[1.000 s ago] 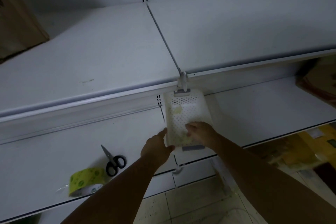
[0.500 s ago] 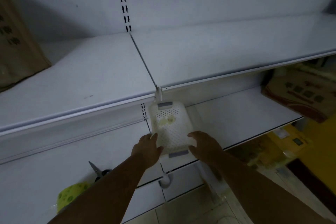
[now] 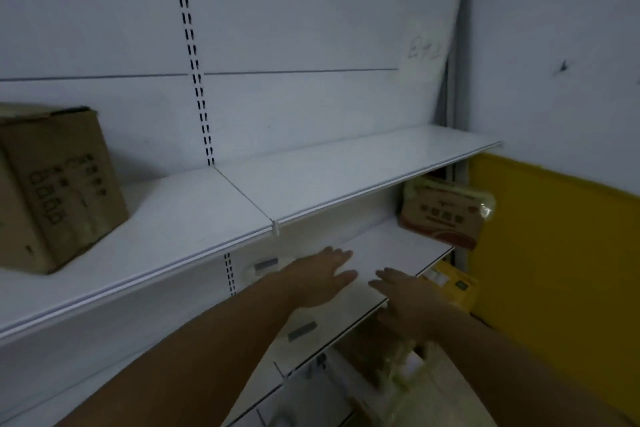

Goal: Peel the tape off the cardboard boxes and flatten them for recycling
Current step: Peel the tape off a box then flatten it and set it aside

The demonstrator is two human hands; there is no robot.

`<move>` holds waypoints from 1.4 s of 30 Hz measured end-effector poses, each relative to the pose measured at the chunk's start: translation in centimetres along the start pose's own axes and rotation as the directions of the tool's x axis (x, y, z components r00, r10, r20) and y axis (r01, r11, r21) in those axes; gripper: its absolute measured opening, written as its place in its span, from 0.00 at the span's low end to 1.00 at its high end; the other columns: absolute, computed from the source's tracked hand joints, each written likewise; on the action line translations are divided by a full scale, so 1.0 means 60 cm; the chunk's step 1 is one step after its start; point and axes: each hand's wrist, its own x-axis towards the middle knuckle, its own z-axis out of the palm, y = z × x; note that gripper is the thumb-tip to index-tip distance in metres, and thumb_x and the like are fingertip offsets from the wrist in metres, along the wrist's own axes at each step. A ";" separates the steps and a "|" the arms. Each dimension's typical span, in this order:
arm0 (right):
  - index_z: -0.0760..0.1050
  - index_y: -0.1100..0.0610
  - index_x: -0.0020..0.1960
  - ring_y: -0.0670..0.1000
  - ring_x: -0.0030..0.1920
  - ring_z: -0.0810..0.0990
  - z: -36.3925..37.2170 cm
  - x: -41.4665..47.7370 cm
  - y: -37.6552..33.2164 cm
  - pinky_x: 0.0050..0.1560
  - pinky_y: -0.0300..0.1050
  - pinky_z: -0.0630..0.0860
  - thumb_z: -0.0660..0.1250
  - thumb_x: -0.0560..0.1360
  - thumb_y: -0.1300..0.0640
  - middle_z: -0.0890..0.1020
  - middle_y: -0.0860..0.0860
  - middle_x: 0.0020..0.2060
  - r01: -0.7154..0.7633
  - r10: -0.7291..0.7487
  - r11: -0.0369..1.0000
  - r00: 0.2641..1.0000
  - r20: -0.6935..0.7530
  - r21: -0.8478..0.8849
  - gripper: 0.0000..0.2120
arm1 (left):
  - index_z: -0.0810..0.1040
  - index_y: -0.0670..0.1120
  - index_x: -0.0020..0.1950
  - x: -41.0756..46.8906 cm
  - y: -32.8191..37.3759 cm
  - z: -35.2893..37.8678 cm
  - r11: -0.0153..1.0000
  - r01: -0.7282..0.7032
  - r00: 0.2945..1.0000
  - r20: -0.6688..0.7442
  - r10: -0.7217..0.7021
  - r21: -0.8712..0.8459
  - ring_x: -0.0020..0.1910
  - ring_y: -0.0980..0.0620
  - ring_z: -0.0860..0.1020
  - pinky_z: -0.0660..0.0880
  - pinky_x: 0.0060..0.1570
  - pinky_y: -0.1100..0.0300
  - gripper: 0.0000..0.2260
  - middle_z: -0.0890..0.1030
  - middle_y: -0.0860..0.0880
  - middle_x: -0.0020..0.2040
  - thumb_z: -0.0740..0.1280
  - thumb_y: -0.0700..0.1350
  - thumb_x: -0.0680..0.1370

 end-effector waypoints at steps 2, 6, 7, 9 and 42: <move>0.52 0.49 0.77 0.50 0.76 0.52 -0.056 -0.033 0.002 0.73 0.47 0.52 0.57 0.78 0.42 0.55 0.49 0.76 -0.007 0.007 1.000 0.997 -0.075 0.000 0.30 | 0.53 0.52 0.77 -0.026 0.046 -0.059 0.991 -0.128 0.986 -0.104 0.132 0.041 0.76 0.55 0.51 0.49 0.73 0.57 0.25 0.53 0.52 0.78 0.52 0.58 0.82; 0.53 0.49 0.76 0.49 0.75 0.55 -0.172 -0.048 -0.024 0.73 0.46 0.55 0.55 0.78 0.39 0.56 0.49 0.76 0.010 -0.028 0.997 0.975 -0.222 -0.081 0.31 | 0.52 0.52 0.78 -0.087 0.058 -0.205 0.965 -0.129 0.951 -0.246 0.186 0.230 0.77 0.56 0.46 0.46 0.75 0.56 0.25 0.50 0.52 0.78 0.51 0.58 0.82; 0.51 0.49 0.77 0.50 0.76 0.52 -0.202 -0.039 -0.041 0.74 0.47 0.53 0.54 0.78 0.38 0.54 0.50 0.77 0.030 -0.054 0.994 0.970 -0.237 -0.103 0.32 | 0.52 0.51 0.78 -0.105 0.048 -0.240 0.949 -0.092 0.945 -0.275 0.178 0.300 0.77 0.55 0.45 0.46 0.74 0.56 0.25 0.50 0.51 0.79 0.50 0.57 0.82; 0.48 0.49 0.77 0.50 0.77 0.47 -0.256 -0.010 -0.087 0.74 0.48 0.48 0.53 0.78 0.37 0.48 0.51 0.77 0.083 -0.114 0.987 0.964 -0.241 -0.135 0.33 | 0.52 0.50 0.78 -0.144 0.021 -0.301 0.910 0.016 0.930 -0.339 0.138 0.414 0.77 0.52 0.45 0.45 0.75 0.54 0.25 0.50 0.49 0.79 0.49 0.57 0.82; 0.78 0.57 0.53 0.52 0.50 0.78 -0.508 0.245 -0.488 0.49 0.45 0.75 0.66 0.73 0.51 0.81 0.54 0.52 0.577 -0.432 0.796 0.753 -0.496 0.184 0.13 | 0.55 0.49 0.77 -0.343 -0.175 -0.397 0.795 0.456 0.385 -0.716 -0.582 -0.400 0.77 0.49 0.47 0.51 0.72 0.54 0.26 0.47 0.48 0.78 0.60 0.43 0.80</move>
